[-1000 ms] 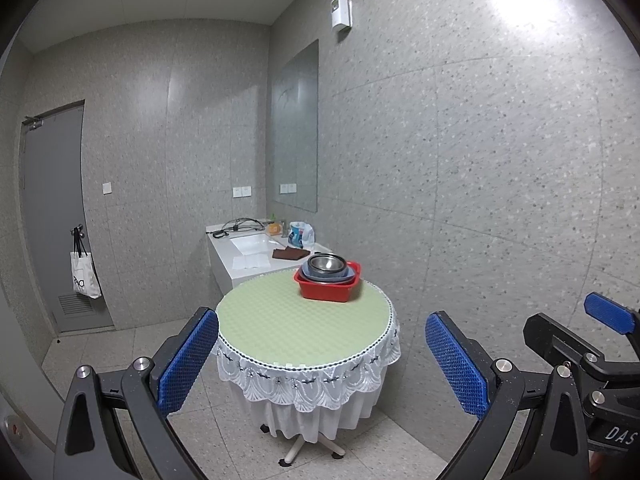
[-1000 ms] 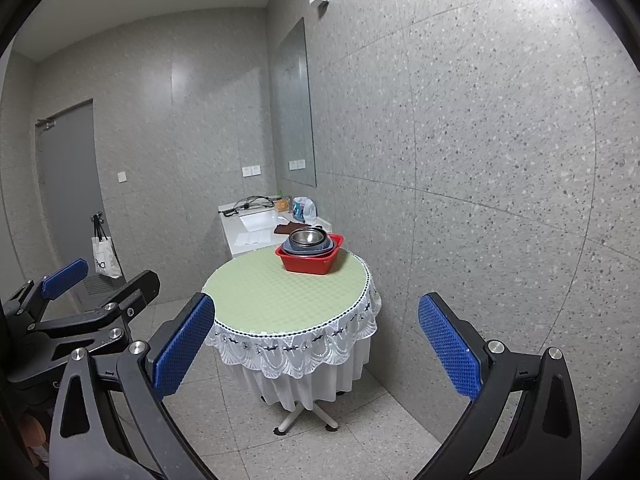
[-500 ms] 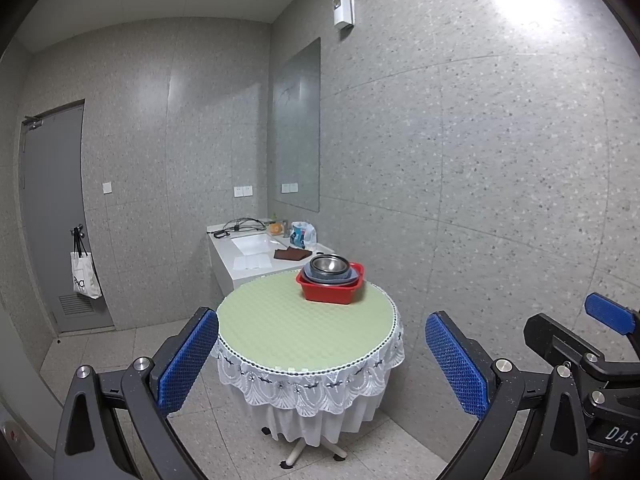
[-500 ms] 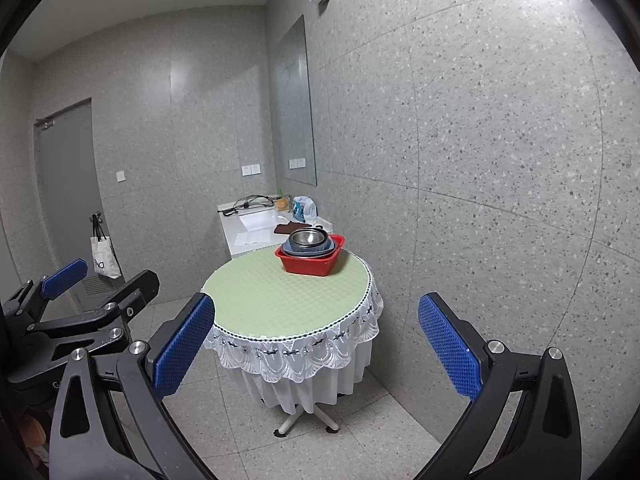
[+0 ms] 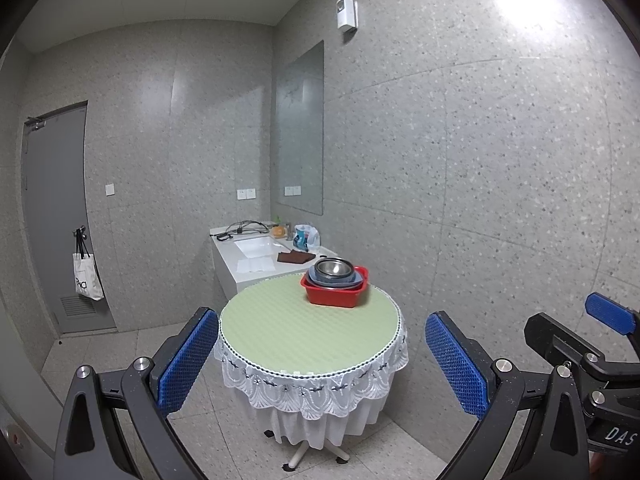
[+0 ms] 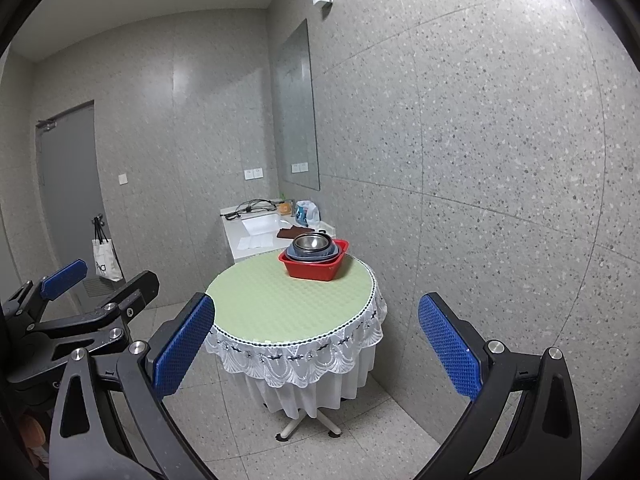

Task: Organize plates and bowls

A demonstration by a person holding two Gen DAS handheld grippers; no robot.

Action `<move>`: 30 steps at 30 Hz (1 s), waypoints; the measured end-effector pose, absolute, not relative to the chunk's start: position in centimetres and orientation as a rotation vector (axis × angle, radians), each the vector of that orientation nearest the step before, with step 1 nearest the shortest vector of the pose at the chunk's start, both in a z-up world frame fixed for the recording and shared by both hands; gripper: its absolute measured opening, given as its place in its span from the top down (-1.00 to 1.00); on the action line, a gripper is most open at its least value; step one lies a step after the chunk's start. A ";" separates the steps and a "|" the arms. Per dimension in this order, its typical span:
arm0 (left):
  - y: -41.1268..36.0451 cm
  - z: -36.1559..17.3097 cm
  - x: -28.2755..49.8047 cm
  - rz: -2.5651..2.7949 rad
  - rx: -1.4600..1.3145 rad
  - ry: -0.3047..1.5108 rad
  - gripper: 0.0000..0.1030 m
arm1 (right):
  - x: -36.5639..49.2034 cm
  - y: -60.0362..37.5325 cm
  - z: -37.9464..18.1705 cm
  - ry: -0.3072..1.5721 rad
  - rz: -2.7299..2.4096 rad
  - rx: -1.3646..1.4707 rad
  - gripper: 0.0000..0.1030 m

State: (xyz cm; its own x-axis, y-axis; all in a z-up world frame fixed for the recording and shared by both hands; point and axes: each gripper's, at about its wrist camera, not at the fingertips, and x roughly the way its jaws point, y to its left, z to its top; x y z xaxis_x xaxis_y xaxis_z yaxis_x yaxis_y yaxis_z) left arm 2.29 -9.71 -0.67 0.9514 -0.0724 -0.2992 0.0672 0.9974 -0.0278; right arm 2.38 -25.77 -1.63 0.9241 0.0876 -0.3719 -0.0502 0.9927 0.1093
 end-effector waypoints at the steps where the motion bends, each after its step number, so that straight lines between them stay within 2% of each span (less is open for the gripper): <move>1: -9.7 -0.7 2.3 -0.070 -0.017 0.304 -0.98 | 2.3 -25.7 -1.6 0.385 0.070 0.098 -1.00; 30: -8.4 -0.7 2.2 -0.078 -0.023 0.295 -0.98 | 2.4 -24.9 -1.2 0.379 0.060 0.095 -1.00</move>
State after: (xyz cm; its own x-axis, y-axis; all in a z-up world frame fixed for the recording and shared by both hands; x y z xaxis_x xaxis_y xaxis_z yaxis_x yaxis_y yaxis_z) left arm 2.19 -8.43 -0.68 0.9537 -0.0805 -0.2899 0.0736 0.9967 -0.0344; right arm 2.40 -24.85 -1.24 0.9272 0.0761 -0.3667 -0.0404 0.9938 0.1040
